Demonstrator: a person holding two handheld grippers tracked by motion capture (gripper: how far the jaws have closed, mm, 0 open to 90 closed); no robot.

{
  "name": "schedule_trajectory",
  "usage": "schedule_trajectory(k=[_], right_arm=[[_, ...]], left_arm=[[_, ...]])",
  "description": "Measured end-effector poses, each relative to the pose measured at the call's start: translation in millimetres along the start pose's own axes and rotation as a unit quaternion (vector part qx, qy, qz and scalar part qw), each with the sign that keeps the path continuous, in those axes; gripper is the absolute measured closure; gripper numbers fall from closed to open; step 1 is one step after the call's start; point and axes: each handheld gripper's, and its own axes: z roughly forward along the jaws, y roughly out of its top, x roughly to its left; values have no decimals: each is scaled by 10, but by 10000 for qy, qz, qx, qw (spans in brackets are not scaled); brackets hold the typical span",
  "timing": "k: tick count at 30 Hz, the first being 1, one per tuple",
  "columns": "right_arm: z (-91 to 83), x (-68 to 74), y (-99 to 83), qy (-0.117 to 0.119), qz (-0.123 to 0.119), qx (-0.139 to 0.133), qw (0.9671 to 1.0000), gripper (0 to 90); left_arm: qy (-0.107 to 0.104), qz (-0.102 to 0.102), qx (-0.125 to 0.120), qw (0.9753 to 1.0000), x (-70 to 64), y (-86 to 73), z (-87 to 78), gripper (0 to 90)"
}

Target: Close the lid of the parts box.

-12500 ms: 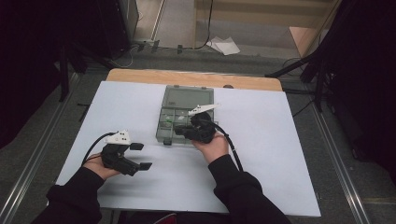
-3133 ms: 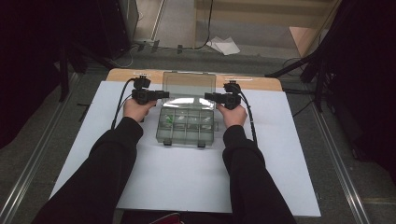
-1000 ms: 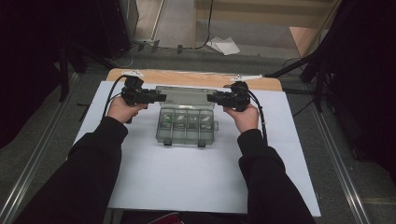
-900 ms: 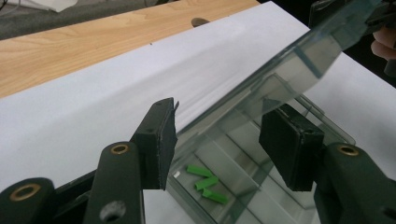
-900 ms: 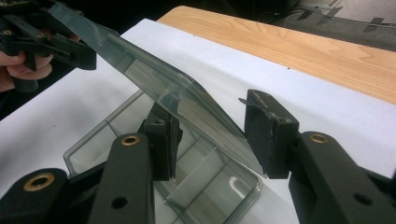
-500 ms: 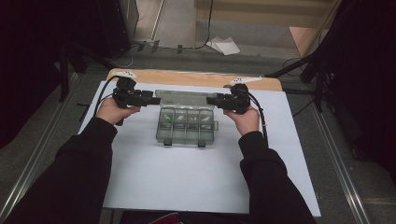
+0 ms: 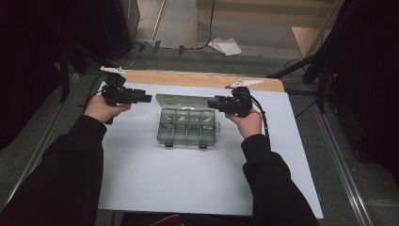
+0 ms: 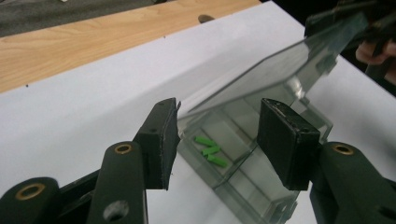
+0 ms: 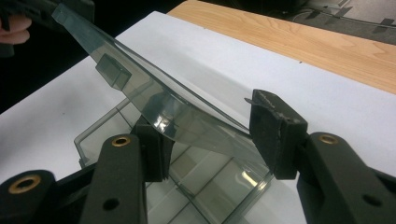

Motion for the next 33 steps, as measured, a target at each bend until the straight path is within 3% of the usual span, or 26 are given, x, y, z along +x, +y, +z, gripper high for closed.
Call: schedule_trajectory(k=[1,10,15,18,23,27,33], right_arm=[[-2,0,0,2,-12,2,10000,515],[-9,10,-14,-14,-63,34,10000,501],[-4,6,-15,-5,-61,41,10000,496],[-3,6,-18,4,-71,35,10000,493],[-12,7,-25,10,-89,119,9999,464],[-22,-7,-34,88,12,170,9998,389],[-63,18,-81,39,-43,289,9996,360]], left_arm=[[42,53,-16,10000,-18,30,-2,517],[53,247,-32,9997,-217,216,116,649],[58,164,-57,9998,-235,238,157,704],[-19,-57,202,9998,-231,245,201,725],[-92,36,265,9996,-269,235,245,877],[-198,267,109,9994,-308,217,261,884],[-221,290,87,9993,-329,195,297,885]])
